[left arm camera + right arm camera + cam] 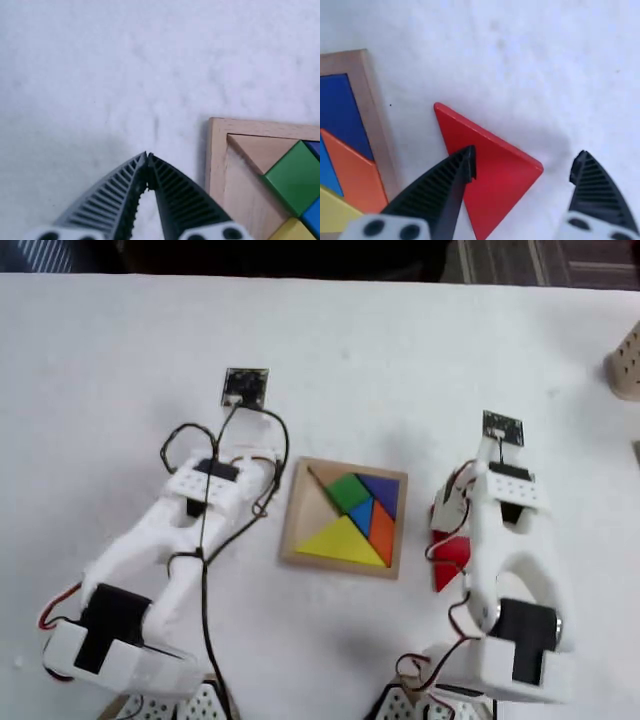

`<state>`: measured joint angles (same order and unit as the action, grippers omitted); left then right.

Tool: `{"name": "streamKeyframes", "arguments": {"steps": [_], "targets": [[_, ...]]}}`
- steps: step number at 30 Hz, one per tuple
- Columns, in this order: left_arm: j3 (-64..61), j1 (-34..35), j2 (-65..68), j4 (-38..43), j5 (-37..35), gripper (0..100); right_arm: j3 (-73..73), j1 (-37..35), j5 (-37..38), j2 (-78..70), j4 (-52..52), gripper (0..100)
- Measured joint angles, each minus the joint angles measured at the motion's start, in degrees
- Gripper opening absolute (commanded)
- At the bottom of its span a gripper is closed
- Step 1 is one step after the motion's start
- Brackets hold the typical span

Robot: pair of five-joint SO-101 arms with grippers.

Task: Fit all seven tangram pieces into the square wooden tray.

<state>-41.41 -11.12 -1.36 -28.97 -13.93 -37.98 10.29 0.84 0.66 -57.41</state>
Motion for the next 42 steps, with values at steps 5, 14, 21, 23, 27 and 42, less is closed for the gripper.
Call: {"name": "streamKeyframes", "arguments": {"steps": [5,14,21,23,27,42], "targets": [[0.0,0.0,0.0,0.0,0.0,2,3.78,0.09,0.0,-3.78,-3.96,30.1],[0.0,0.0,0.0,0.0,0.0,2,3.87,0.09,2.37,-4.66,-5.45,13.6],[0.0,0.0,0.0,0.0,0.0,2,3.87,0.09,2.81,-4.66,-5.45,25.4],[0.0,0.0,0.0,0.0,0.0,2,3.87,0.26,2.9,-4.66,-5.98,27.3],[0.0,0.0,0.0,0.0,0.0,2,3.96,0.26,5.98,-4.75,-6.95,28.0],[0.0,0.0,0.0,0.0,0.0,2,3.96,1.05,7.38,-5.45,-7.03,13.3]]}}
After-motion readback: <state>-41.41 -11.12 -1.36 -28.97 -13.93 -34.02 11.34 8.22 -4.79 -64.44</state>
